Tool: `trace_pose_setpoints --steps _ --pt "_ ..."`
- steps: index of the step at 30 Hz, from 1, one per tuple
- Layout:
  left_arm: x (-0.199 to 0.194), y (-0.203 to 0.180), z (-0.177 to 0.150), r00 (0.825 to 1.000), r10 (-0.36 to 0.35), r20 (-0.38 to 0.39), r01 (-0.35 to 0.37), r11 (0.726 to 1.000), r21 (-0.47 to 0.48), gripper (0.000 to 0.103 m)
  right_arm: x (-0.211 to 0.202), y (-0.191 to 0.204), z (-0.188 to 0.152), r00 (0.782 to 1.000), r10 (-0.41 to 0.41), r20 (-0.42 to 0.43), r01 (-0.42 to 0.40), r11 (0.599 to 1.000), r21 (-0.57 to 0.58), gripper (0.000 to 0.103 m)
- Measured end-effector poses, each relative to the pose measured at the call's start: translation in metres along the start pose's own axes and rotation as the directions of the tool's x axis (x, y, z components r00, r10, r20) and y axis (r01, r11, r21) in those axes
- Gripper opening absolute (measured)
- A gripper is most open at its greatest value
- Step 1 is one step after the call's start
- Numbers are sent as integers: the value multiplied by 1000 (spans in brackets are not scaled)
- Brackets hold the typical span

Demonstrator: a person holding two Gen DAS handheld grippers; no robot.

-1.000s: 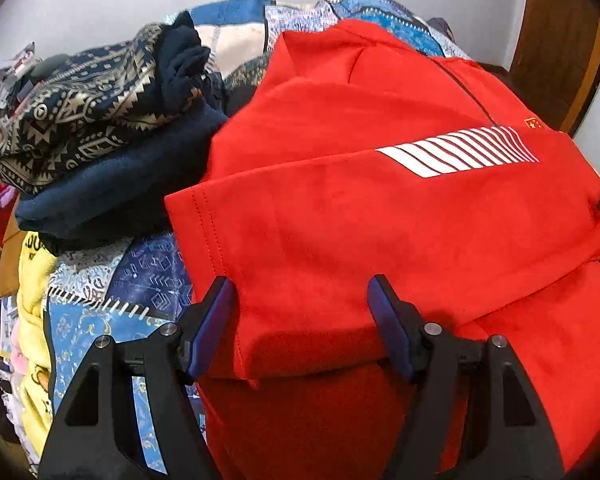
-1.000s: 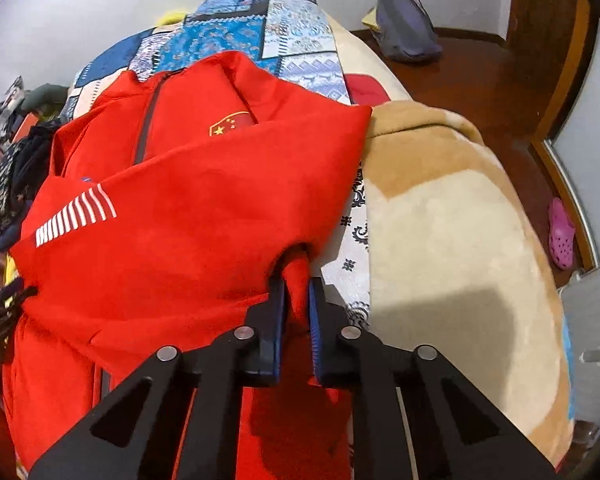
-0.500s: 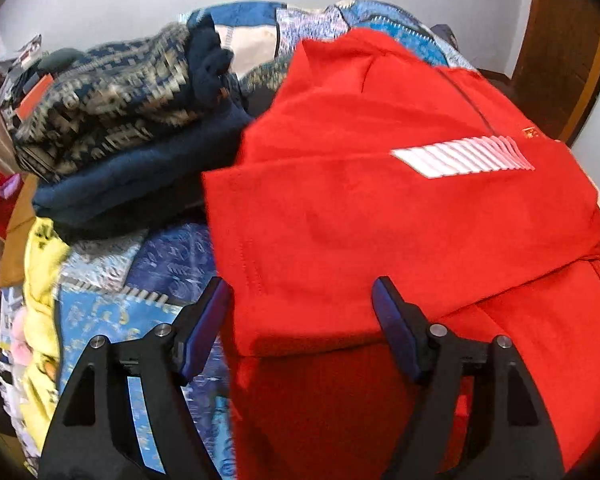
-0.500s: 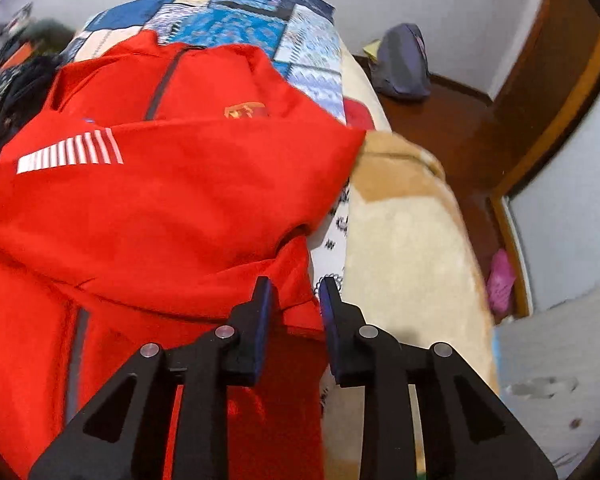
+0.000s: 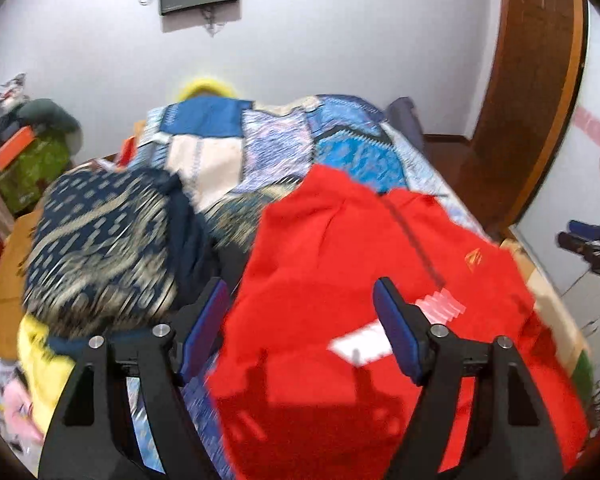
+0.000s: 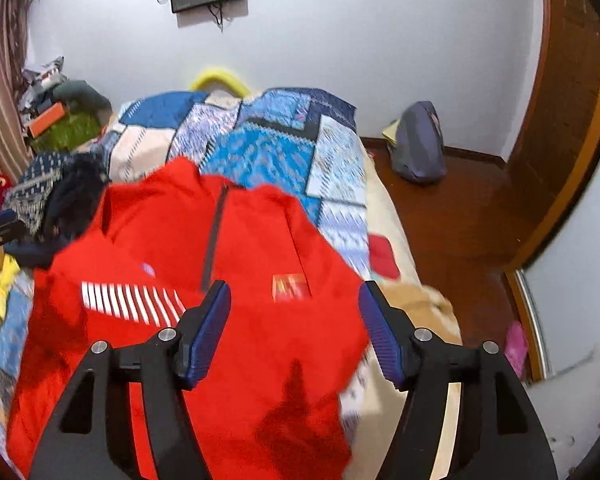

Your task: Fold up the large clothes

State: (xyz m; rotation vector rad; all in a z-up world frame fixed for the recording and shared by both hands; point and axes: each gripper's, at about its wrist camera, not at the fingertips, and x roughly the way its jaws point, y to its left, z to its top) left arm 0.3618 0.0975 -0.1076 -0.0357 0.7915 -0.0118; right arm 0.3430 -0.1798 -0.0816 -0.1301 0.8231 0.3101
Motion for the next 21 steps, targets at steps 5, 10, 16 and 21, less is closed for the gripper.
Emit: trace_pose_setpoints --steps 5,10,16,21 --pt "59 6 38 999 -5 -49 5 1000 -14 79 55 3 32 997 54 -58 -53 998 27 63" --pt "124 18 64 993 -17 -121 7 997 -76 79 130 -8 56 988 87 -130 -76 993 88 63" --pt "199 30 76 980 -14 -201 -6 995 -101 79 215 -19 77 968 129 -217 -96 983 156 63" --pt "244 30 55 967 -19 -254 -8 995 -104 84 272 -18 74 951 138 -276 -95 982 164 63"
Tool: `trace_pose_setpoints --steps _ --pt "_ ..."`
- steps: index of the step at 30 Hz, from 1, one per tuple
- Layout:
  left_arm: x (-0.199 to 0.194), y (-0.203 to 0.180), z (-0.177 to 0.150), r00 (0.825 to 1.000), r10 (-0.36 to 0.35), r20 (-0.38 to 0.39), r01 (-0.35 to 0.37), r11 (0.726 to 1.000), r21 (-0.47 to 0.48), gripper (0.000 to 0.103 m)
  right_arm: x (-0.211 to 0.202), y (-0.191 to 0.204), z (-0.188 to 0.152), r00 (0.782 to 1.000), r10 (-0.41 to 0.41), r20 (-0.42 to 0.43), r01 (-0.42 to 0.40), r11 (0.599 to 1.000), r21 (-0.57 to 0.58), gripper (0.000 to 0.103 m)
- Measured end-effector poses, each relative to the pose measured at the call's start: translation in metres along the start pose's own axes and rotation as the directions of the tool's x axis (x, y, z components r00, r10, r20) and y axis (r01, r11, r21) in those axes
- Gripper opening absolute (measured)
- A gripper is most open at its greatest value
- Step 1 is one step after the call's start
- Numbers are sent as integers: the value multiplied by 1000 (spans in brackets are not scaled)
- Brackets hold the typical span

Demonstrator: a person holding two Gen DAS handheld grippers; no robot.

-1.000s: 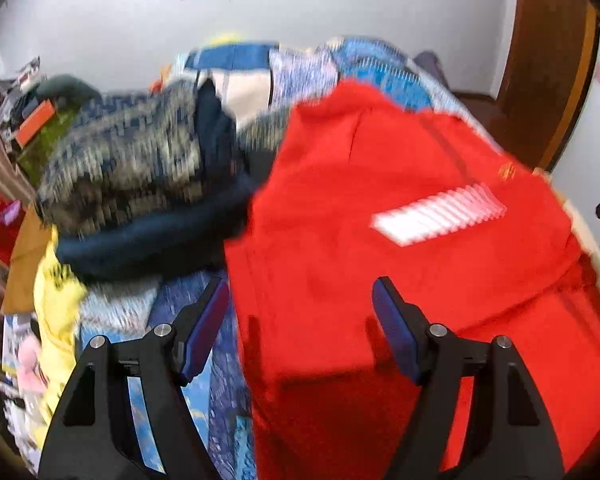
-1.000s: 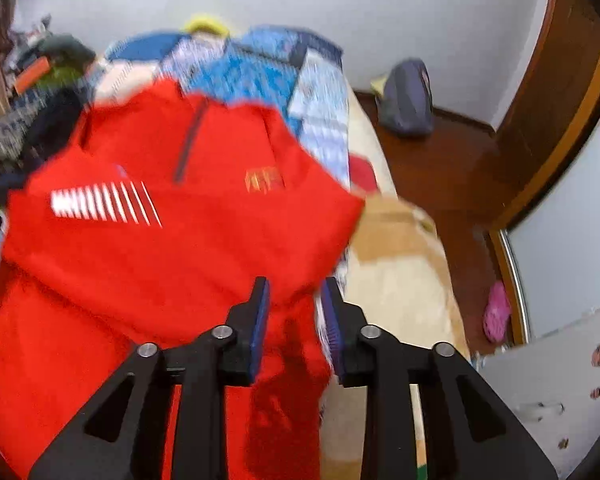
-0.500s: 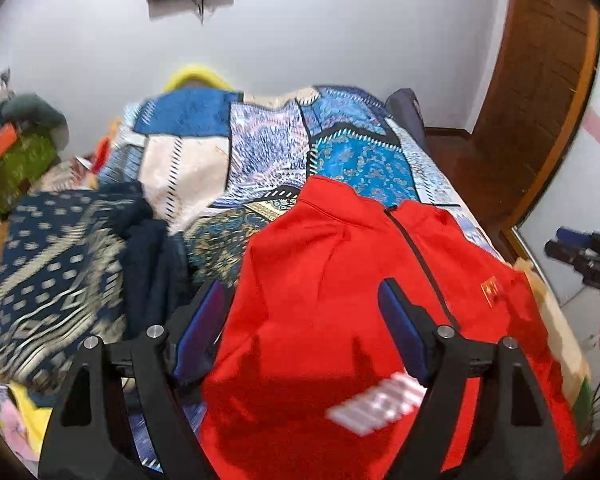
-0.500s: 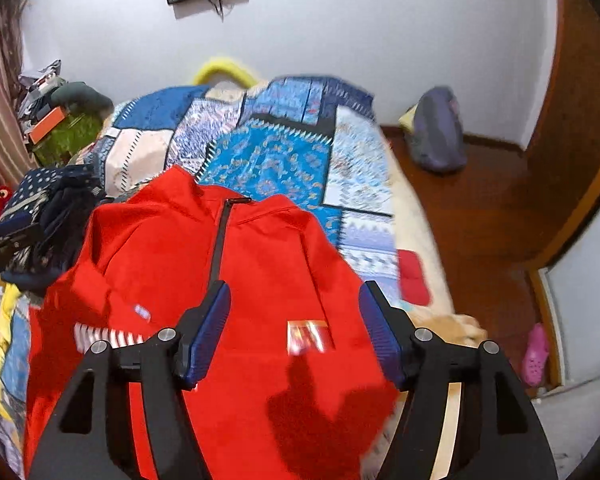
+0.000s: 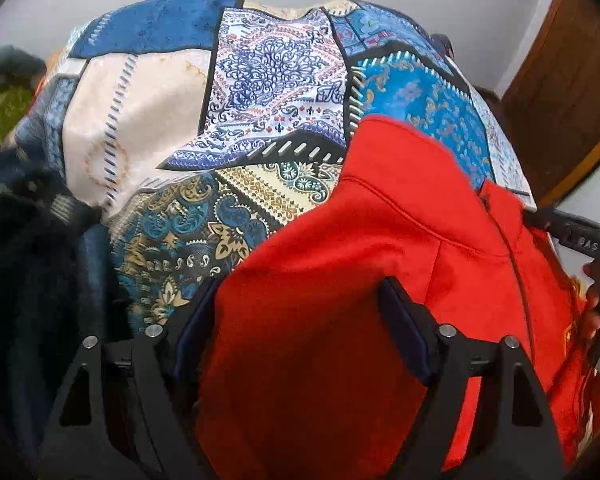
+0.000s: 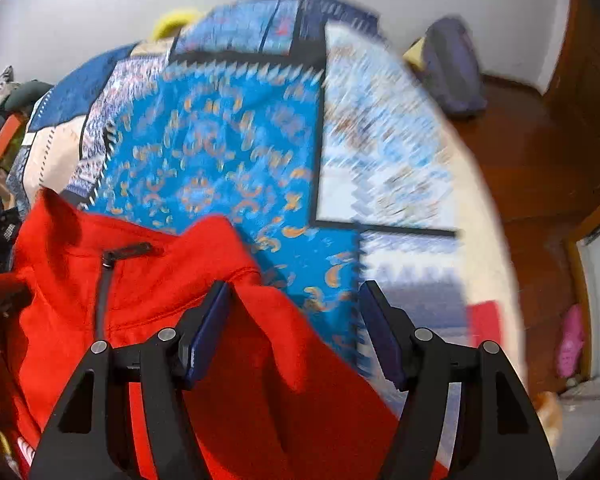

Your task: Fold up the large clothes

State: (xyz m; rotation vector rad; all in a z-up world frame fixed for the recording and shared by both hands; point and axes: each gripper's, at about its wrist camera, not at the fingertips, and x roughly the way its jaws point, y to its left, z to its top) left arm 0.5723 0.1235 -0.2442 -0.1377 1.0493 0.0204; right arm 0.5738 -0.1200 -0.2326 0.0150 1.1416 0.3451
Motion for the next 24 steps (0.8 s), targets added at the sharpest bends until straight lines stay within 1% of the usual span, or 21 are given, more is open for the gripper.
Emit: trace_pose_setpoints --steps 1,2,3,4,5,6,7,8,9,11,13,14,15,16,17,18,19,20,22,24 --pt "0 2 -3 1000 -16 20 16 1000 -12 84 8 0 -3 999 35 -25 -35 999 13 61" --pt "0 2 -4 999 -23 26 23 1000 -11 84 11 1 -6 998 48 -29 -48 999 19 59" --pt "-1 3 -6 999 -30 35 30 999 -14 84 9 2 -10 998 63 -12 -63 998 17 49" --pt "-1 4 -6 999 -29 41 30 999 -14 75 6 4 -11 997 83 -2 -83 997 5 24" --pt "-4 2 -7 998 -23 53 23 1000 -8 67 2 10 -13 993 120 2 -120 993 -21 15" --pt "-9 -1 -7 998 -20 64 20 1000 2 43 -2 16 -15 994 107 3 -107 994 -37 10" --pt "-13 -5 -8 998 -10 67 9 1000 15 13 -5 21 -16 996 84 10 -83 995 -53 6" --pt "-16 -8 -8 998 -15 58 14 1000 27 3 -11 30 -20 998 64 20 -62 995 -77 6" --pt "-21 -14 -9 998 -23 52 21 999 41 4 -17 34 -22 998 60 26 -58 995 -83 5" --pt "-28 -24 -10 998 9 59 -14 996 85 3 -41 40 -30 995 91 51 -88 995 -52 5" --pt "-48 -34 -15 997 25 78 -35 989 140 3 -67 43 -35 990 116 79 -114 993 -37 4" --pt "-60 -37 -18 996 17 86 -30 988 151 3 -81 45 -38 989 115 96 -111 993 -42 4" --pt "-73 -38 -22 996 6 91 -20 988 154 3 -95 47 -41 987 116 115 -110 993 -52 4" --pt "-83 -39 -24 996 -4 94 -11 988 157 3 -117 49 -47 983 121 141 -113 992 -63 4" --pt "-97 -40 -29 995 -16 99 -1 987 161 3 -128 47 -48 979 134 154 -126 990 -58 4" --pt "-112 -40 -36 994 -36 105 19 987 160 3 -148 45 -55 973 163 165 -156 986 -54 4" --pt "-123 -40 -41 993 -54 107 36 987 157 3 -162 46 -62 969 169 179 -162 985 -54 4" --pt "-134 -41 -49 992 -67 107 50 987 151 3 -167 46 -64 968 172 185 -164 985 -61 4" --pt "-152 -40 -66 991 -99 94 86 987 137 3 -187 47 -80 966 169 193 -157 984 -80 4" --pt "-167 -41 -87 990 -113 86 101 986 134 3 -201 48 -102 967 179 179 -166 982 -87 4"
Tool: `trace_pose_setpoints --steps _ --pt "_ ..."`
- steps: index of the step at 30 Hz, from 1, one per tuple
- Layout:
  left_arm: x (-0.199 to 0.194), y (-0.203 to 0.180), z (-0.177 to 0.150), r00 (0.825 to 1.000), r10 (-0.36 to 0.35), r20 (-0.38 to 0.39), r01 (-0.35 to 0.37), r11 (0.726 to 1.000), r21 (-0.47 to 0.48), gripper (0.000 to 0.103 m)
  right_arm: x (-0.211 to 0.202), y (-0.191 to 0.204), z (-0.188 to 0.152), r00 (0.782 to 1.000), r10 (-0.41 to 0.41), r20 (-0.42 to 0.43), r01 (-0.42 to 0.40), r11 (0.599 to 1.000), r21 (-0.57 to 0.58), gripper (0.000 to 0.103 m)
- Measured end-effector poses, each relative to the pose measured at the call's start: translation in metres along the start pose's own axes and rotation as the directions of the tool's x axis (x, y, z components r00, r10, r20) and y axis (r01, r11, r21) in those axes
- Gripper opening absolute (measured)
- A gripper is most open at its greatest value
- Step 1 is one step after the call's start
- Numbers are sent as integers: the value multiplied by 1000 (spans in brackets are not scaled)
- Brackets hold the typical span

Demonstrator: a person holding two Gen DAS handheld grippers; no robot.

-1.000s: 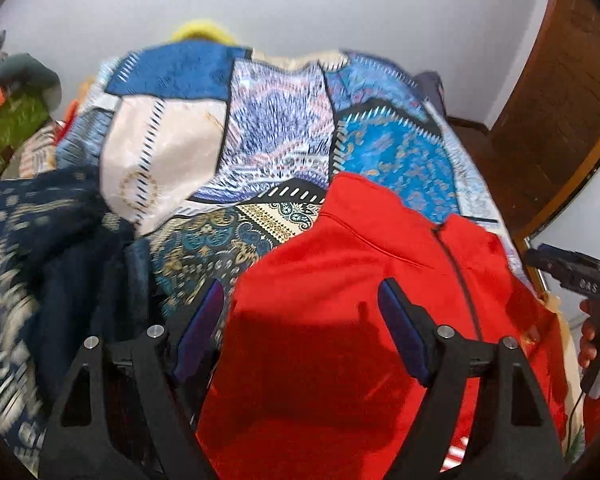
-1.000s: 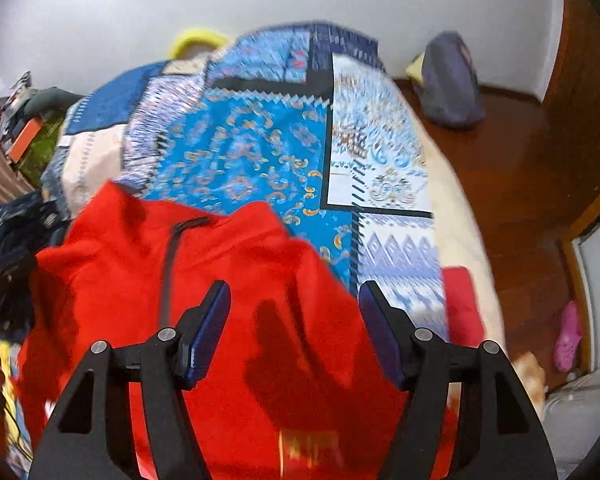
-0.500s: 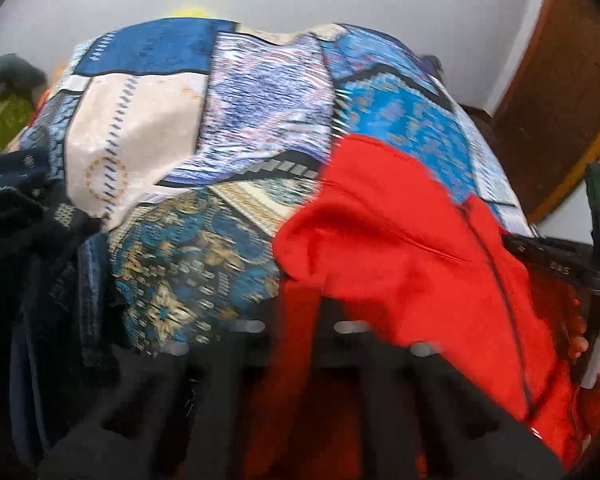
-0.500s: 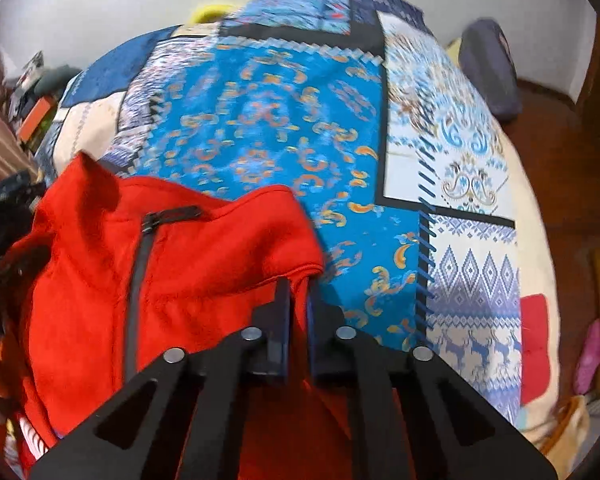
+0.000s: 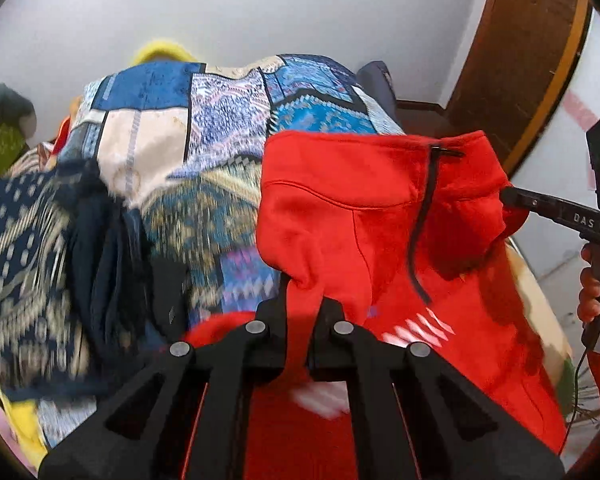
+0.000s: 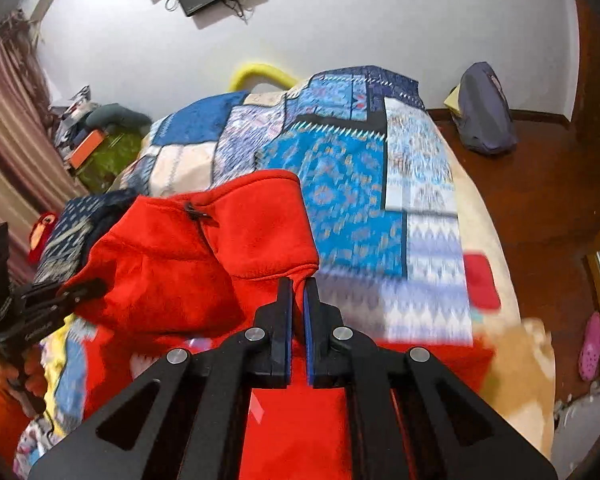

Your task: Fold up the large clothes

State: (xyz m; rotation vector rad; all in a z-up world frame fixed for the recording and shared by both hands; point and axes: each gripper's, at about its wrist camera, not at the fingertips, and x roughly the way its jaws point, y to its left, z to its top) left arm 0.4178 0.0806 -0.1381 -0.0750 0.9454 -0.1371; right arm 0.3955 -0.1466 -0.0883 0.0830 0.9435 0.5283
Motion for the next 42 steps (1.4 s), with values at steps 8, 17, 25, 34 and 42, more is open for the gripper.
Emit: trace_pose_setpoints --steps 8,17,25,34,42 --pt "-46 -11 -71 1000 -24 15 24 999 -22 3 -36 19 -84 998 -7 -69 3 999 -48 4" --pt "-32 -10 -163 990 -52 -134 39 994 -98 5 -36 22 -165 983 -151 -104 141 986 -94 5" --pt "-66 -26 -193 994 50 -94 -46 998 38 10 -59 19 -182 960 -257 -114 239 960 -149 5" --pt "-119 -8 -158 984 163 75 -167 984 65 64 -78 22 -143 977 -202 -74 199 979 -48 30" --pt "-99 -5 -102 988 115 107 -115 993 0 88 -51 55 -109 997 -70 -31 68 995 -70 63"
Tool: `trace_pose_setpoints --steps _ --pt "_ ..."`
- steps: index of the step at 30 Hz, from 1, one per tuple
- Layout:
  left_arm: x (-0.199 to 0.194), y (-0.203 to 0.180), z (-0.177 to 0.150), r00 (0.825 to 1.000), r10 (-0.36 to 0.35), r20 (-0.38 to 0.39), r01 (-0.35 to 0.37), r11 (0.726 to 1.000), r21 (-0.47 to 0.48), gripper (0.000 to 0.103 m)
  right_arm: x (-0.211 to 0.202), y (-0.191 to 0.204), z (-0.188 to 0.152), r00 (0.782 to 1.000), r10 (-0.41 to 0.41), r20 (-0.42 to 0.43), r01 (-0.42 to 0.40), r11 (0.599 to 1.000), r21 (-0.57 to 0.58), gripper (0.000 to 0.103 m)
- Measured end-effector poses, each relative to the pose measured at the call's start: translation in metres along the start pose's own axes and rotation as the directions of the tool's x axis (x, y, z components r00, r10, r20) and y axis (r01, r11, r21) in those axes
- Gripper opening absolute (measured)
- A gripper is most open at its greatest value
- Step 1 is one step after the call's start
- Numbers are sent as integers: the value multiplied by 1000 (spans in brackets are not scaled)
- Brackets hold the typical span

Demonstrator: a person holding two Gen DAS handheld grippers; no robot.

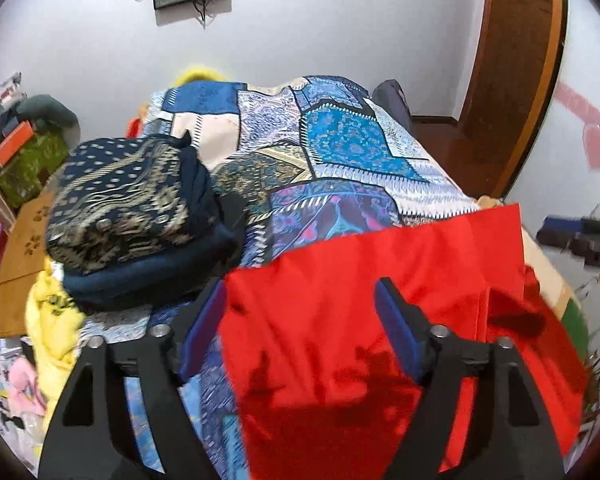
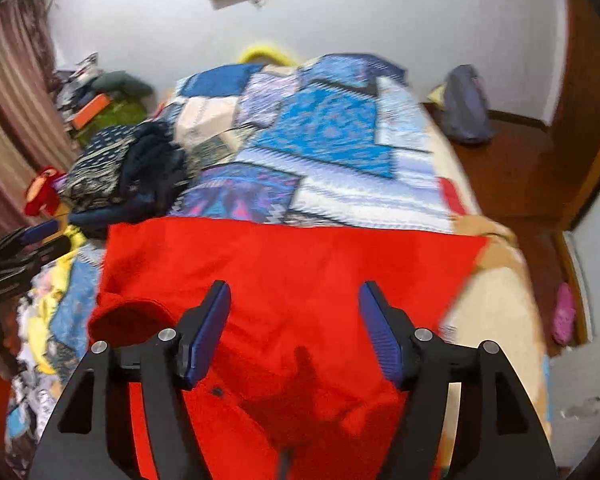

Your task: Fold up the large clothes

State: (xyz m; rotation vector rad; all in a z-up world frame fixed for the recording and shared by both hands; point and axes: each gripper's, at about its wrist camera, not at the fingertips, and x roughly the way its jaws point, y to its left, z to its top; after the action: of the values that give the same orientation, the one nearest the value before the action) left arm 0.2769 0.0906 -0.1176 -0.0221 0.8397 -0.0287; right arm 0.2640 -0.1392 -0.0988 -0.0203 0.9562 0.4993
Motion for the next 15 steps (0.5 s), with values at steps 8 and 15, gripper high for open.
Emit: trace_pose_setpoints --steps 8,15 --pt "80 -15 -42 974 50 -221 -45 999 25 97 73 -1 -47 967 31 -252 -36 999 -17 63" --pt "57 -13 -94 979 36 -200 -34 999 11 98 48 -21 -93 969 27 -247 -24 1000 15 80"
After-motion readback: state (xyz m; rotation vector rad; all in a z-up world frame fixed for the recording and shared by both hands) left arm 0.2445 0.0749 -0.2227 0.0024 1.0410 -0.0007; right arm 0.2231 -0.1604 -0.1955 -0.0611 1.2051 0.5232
